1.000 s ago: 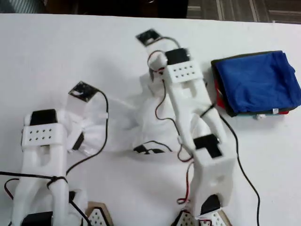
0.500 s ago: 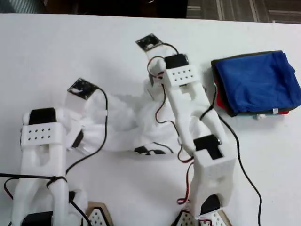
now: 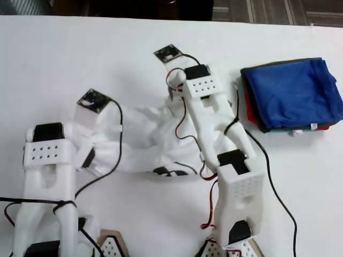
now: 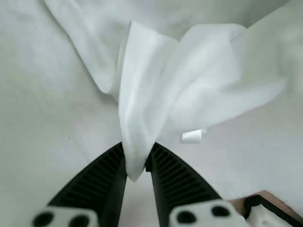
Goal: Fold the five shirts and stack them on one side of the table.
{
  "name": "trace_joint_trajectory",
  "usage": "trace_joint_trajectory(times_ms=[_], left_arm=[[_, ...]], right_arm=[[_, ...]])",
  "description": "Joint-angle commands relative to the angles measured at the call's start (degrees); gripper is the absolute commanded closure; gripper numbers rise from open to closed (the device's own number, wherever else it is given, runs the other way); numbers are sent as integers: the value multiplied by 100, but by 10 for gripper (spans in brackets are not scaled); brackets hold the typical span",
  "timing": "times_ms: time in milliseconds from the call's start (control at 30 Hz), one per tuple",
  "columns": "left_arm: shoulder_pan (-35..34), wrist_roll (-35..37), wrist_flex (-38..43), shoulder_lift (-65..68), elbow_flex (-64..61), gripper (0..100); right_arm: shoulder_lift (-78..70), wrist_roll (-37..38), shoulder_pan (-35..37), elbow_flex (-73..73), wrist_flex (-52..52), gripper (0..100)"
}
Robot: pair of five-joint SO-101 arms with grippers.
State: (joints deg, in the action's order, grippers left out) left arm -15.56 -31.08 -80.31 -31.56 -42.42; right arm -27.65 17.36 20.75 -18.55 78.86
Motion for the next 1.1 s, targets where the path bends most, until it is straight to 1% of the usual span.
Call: trace_joint_trajectory(times_ms=[0,200,467,533,633,700,833,1067], left_arm=[[26,70,70,-114,189,973],[9,70,62,-114,189,973],[9,70,35,-114,189,973],[9,70,35,-114,189,973],[9,70,35,-114,198,973],[9,70,35,-114,207,973],[0,70,35,-114,189,973],[0,70,35,-114,189,973]], right_arm=[[40,0,-57,-18,-48,915],[92,0,-57,-26,-48,981],[954,-9,-57,-62,242,977],[1068,-9,-57,-44,356,960],[1024,0,-57,-35,470,884],[927,0,-66,0,444,857],[673,0,-66,9,426,879],[259,0,-66,9,198,883]])
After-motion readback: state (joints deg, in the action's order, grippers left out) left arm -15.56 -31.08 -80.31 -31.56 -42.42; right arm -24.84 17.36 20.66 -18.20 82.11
